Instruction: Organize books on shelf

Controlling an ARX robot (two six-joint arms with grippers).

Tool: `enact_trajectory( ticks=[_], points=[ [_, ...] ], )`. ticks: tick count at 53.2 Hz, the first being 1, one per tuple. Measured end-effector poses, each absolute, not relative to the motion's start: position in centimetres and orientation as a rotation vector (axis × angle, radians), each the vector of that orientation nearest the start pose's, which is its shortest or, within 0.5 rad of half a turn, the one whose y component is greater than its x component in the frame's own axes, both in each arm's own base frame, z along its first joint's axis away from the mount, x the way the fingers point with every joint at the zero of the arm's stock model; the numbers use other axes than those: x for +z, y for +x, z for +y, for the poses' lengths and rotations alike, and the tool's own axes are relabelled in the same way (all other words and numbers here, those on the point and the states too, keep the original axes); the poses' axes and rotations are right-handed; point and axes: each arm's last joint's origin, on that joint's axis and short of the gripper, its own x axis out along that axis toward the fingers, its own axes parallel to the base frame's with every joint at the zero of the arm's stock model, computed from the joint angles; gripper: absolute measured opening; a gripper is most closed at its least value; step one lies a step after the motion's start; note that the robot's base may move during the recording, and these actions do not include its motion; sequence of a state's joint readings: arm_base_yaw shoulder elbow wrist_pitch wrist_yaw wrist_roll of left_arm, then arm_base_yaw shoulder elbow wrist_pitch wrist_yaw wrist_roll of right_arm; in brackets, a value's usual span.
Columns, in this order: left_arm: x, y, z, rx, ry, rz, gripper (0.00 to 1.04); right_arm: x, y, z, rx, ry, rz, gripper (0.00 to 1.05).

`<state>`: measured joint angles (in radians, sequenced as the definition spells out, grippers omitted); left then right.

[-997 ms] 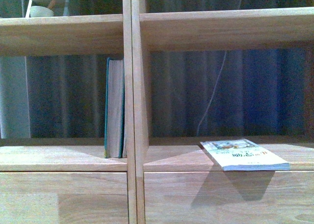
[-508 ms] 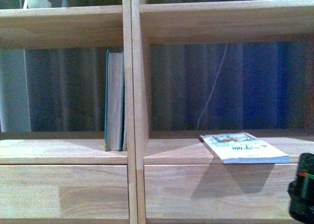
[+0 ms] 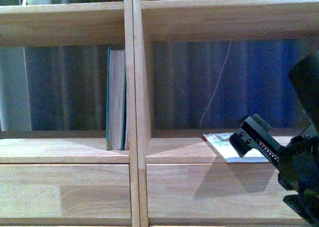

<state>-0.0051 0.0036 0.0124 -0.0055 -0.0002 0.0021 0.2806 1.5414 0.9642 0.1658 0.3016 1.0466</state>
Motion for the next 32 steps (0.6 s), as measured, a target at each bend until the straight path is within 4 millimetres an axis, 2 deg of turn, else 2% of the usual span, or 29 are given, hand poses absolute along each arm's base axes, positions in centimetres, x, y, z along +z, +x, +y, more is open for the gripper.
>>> enact_trajectory(
  ticks=[10,32],
  points=[
    [16.7,9.7,0.0,-0.005,0.002,-0.003,0.97,25.2,34.7,9.0,-0.221,1.003,0.345,0.98],
    [16.7,9.7,0.0,-0.005,0.002,-0.003,0.97,25.2,38.7,9.9,-0.228,1.065,0.334,0.98]
  ],
)
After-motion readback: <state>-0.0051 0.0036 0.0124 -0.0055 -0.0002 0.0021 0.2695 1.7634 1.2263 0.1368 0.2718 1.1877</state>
